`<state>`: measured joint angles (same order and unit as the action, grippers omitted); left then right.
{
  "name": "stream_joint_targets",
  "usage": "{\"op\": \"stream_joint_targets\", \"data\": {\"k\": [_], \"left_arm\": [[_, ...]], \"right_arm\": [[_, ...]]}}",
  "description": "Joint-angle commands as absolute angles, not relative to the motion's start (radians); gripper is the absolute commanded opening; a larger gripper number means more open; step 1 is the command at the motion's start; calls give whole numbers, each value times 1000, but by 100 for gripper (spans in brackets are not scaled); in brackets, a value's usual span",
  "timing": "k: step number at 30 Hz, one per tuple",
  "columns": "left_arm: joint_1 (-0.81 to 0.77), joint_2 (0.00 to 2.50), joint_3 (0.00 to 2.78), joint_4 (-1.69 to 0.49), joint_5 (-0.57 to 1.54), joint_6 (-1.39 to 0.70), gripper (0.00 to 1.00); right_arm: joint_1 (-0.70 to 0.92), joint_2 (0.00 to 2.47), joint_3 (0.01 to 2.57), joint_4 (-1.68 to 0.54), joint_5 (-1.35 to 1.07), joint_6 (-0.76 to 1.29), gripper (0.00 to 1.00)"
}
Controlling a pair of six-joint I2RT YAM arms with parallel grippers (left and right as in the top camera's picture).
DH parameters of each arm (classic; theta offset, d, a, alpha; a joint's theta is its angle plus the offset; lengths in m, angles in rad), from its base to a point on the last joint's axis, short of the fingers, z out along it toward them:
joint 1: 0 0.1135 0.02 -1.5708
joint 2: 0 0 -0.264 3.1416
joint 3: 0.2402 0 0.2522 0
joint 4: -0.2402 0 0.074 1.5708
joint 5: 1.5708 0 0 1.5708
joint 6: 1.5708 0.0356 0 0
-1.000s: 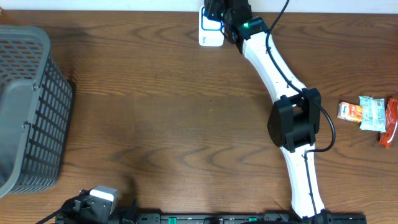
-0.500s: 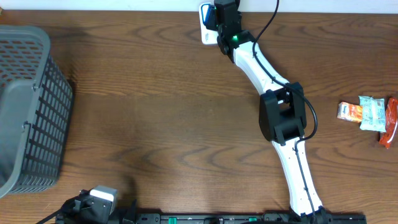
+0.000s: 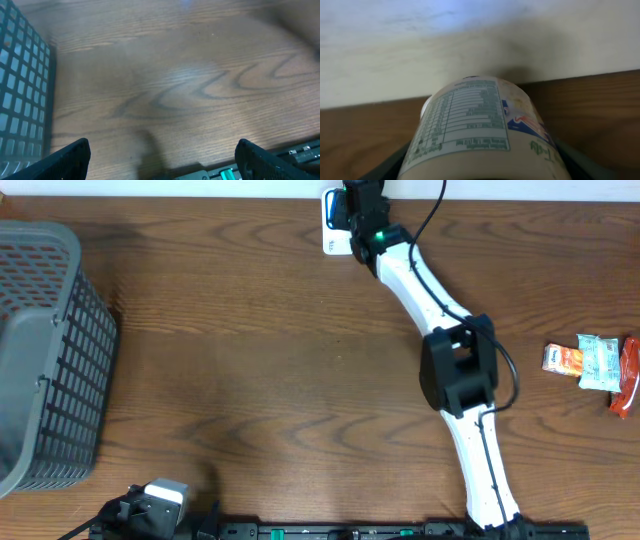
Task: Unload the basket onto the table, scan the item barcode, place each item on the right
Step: 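Carry the jar to the right edge and release it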
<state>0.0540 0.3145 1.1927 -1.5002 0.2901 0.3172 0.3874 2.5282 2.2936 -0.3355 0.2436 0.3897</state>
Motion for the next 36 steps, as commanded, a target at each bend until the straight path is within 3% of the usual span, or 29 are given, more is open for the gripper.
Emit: {"op": "stream_joint_targets", "data": {"k": [1, 7, 11, 23, 28, 33, 35, 36], "left_arm": [[48, 310, 1198, -1501, 302, 313, 93], [48, 310, 1198, -1501, 302, 313, 93], [48, 310, 1198, -1501, 302, 313, 93], [48, 310, 1198, -1501, 302, 313, 93], [48, 310, 1198, -1501, 302, 313, 93], [48, 310, 1198, -1501, 302, 313, 93], [48, 310, 1198, -1501, 302, 313, 92], [48, 310, 1198, -1501, 302, 313, 93]], "right_arm": [[378, 2268, 2310, -476, 349, 286, 50], [305, 2111, 2310, -864, 663, 205, 52], [198, 2102, 2308, -1077, 688, 236, 52], [-189, 2320, 2302, -1346, 110, 401, 51], [-282, 2423, 2302, -1385, 61, 448, 48], [-337, 2475, 2302, -1387, 62, 448, 61], [-353, 2484, 2302, -1377, 62, 448, 73], [-359, 2486, 2302, -1373, 62, 448, 75]]}}
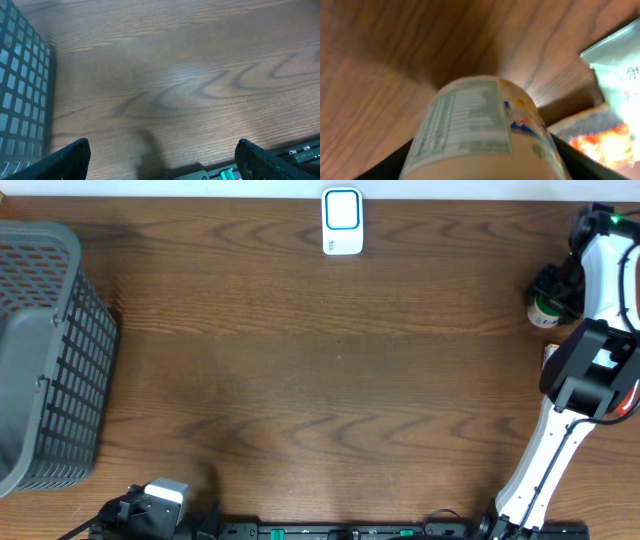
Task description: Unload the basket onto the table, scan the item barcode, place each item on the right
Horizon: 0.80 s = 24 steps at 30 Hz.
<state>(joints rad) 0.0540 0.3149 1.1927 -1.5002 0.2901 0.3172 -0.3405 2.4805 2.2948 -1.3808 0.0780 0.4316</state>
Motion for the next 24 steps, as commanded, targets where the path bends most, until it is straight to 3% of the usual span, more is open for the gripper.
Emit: {"op": "stream_joint_targets", "data": {"k": [1, 4, 7, 8, 15, 19, 24], "left_arm": [[48, 310, 1198, -1501, 302, 313, 93], [48, 310, 1198, -1501, 302, 313, 93], [48, 310, 1198, -1501, 302, 313, 93], [48, 310, 1198, -1501, 302, 313, 93], [48, 310, 1198, -1501, 302, 313, 93], [48, 310, 1198, -1501, 302, 313, 93], [48, 310, 1198, -1501, 302, 313, 93]], "right_arm": [[-366, 2486, 2302, -1367, 62, 448, 75], [-381, 2468, 2306, -1361, 61, 448, 74], [-399, 2419, 2336, -1380, 62, 448, 89], [-406, 2392, 2355, -1391, 56, 449, 98], [-421, 2068, 2514, -1452, -118, 447, 99], [-395, 1827, 2524, -1476, -238, 311, 99], [-358, 1533, 2523, -1630, -217, 216, 99]]}}
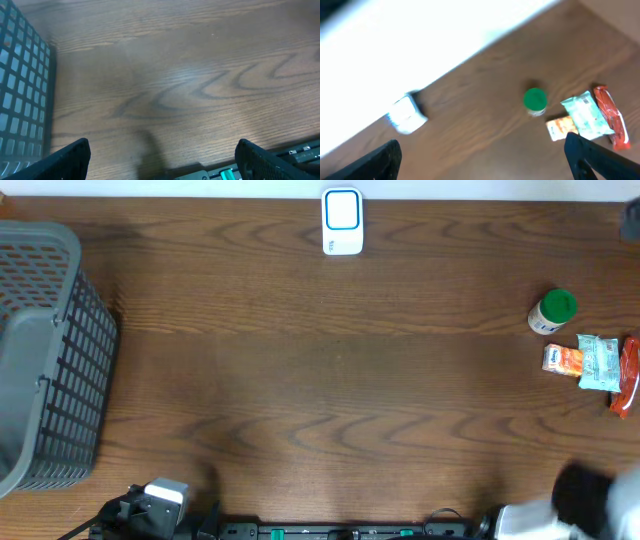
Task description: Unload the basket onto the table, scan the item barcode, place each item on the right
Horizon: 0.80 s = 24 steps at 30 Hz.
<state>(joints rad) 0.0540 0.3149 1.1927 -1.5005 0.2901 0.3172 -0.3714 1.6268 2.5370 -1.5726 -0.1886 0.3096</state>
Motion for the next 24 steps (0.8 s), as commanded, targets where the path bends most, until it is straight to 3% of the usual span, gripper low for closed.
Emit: {"op": "stream_joint_targets", "data": {"k": [1, 14, 24], "left_arm": [[48, 310, 1198, -1501, 302, 313, 93], [48, 310, 1198, -1501, 302, 313, 93], [48, 310, 1198, -1501, 303, 313, 93]], "right_arm": [[-358, 1471, 2523, -1660, -205, 209, 99], [-336, 628, 2349, -1696, -103, 159, 99], [-306, 330, 2164, -1698, -26, 184, 99]]}}
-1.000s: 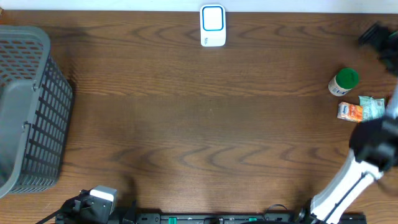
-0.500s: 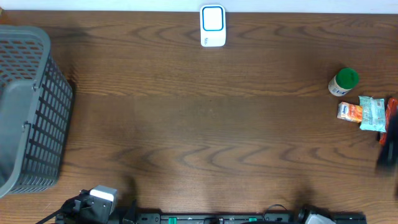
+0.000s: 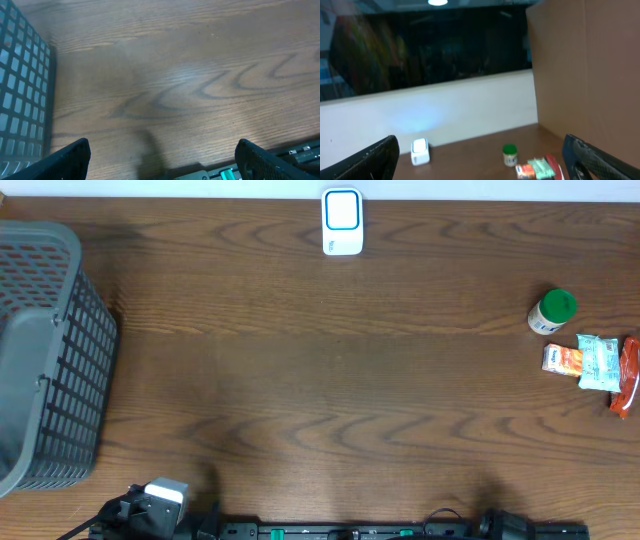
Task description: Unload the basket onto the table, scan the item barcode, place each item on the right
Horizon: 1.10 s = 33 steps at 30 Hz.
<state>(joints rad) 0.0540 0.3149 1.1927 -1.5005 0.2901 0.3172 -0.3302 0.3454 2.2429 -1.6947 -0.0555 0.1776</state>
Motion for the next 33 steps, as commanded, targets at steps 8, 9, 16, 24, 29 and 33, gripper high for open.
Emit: {"op": "stream_joint_targets", "data": {"k": [8, 9, 16, 24, 29, 33], "left_arm": [[48, 310, 1198, -1501, 303, 313, 93], [48, 310, 1198, -1501, 302, 313, 93], [48, 310, 1198, -1501, 302, 313, 93], [48, 310, 1198, -1501, 302, 313, 92], [48, 310, 1198, -1501, 302, 313, 93], [48, 310, 1198, -1501, 302, 313, 93]], "right_arm": [[-245, 147, 1889, -1698, 43, 141, 99], [-237, 131, 1858, -1698, 48, 141, 99], [-121, 69, 1654, -1694, 78, 344, 99], [-58, 70, 1380, -1452, 85, 467, 99], [-60, 70, 1157, -1212, 81, 429, 99], [-49, 67, 963, -1053, 81, 403, 99]]}}
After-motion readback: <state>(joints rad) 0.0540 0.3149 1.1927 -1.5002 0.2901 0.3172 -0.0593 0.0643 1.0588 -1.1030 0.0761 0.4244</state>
